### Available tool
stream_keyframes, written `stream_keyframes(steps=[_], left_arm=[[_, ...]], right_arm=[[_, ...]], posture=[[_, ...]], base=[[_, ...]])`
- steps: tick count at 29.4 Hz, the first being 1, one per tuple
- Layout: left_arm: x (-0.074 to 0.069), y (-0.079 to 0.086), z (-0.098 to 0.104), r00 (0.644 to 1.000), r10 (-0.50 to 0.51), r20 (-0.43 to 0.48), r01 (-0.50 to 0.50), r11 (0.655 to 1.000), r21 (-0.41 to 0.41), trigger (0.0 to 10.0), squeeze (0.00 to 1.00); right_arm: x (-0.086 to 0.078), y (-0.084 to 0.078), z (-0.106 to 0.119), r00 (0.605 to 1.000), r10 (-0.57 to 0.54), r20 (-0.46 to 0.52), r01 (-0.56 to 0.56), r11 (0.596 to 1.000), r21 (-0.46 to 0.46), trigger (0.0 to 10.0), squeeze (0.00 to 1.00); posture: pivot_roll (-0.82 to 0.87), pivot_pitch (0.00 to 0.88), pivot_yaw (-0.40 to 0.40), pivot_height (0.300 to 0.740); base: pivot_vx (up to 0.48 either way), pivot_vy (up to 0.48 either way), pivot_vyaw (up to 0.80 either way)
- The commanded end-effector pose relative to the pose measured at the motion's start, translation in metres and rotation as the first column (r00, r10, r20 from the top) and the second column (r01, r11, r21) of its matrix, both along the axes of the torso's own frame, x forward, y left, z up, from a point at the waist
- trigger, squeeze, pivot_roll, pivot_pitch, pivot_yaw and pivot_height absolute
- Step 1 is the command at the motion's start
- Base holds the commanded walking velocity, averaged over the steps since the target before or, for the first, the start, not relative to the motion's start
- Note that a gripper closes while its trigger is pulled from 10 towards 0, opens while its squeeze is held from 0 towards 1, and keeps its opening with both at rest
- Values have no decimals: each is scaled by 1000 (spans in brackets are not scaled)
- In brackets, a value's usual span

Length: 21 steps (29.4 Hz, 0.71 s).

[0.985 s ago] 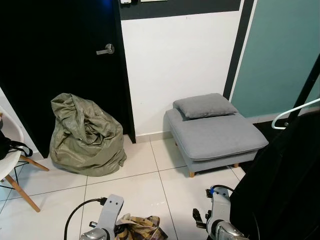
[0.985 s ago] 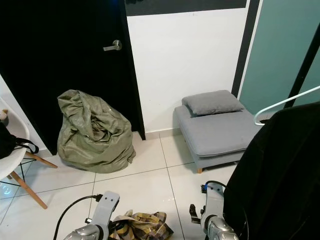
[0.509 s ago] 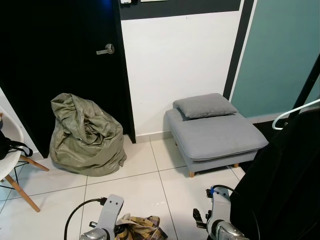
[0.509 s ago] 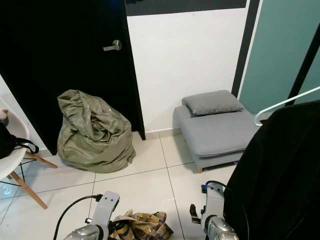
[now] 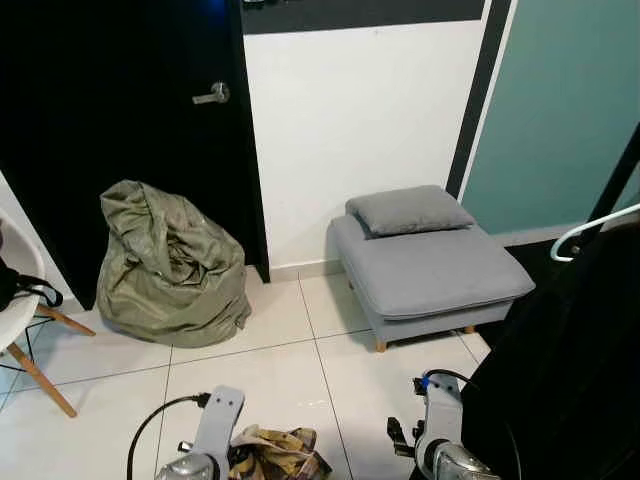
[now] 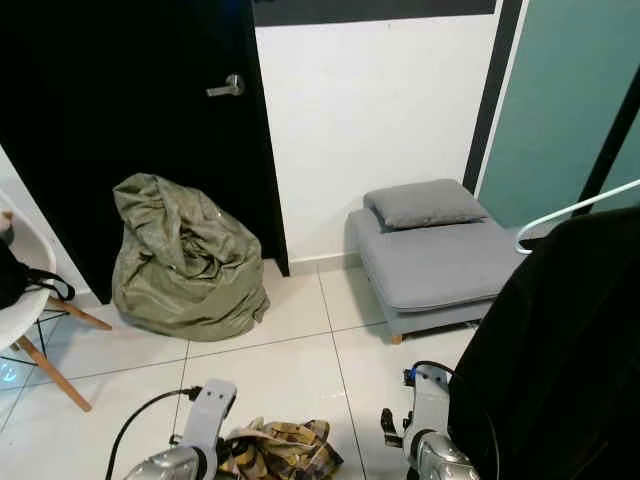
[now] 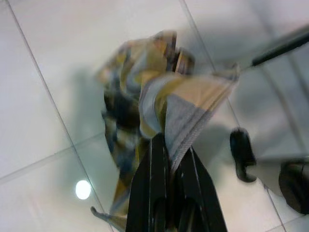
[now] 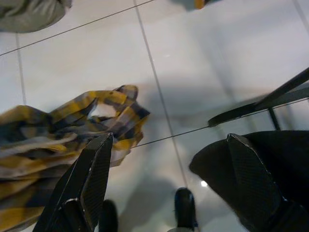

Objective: Hang hanger

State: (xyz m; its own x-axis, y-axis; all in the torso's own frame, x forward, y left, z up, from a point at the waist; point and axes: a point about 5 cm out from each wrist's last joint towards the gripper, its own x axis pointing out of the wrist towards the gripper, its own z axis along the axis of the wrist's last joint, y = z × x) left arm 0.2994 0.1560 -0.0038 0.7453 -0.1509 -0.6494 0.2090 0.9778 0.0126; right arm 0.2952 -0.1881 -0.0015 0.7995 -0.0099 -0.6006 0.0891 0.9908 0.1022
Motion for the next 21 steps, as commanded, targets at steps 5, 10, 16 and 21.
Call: stream_keyframes(steps=[5, 10, 16, 21], left_arm=[[33, 14, 43, 984, -79, 159, 71, 996, 58, 10000, 0], [44, 22, 64, 953, -203, 226, 166, 971, 171, 10000, 0], [48, 30, 84, 926, -217, 310, 148, 962, 231, 10000, 0], [51, 28, 119, 841, -164, 516, 77, 980, 186, 10000, 0]], right_arm=[[13, -1, 22, 990, 15, 137, -18, 1000, 23, 10000, 0], [21, 14, 45, 953, 151, 262, -159, 987, 8, 10000, 0], [34, 27, 71, 896, 280, 344, -270, 960, -78, 10000, 0], [46, 34, 109, 812, 295, 503, -295, 952, -82, 10000, 0]], posture=[[44, 92, 3, 740], [41, 93, -6, 740], [50, 100, -26, 740], [52, 100, -22, 740]], base=[[0, 0, 0], [0, 0, 0], [0, 0, 0], [0, 0, 0]])
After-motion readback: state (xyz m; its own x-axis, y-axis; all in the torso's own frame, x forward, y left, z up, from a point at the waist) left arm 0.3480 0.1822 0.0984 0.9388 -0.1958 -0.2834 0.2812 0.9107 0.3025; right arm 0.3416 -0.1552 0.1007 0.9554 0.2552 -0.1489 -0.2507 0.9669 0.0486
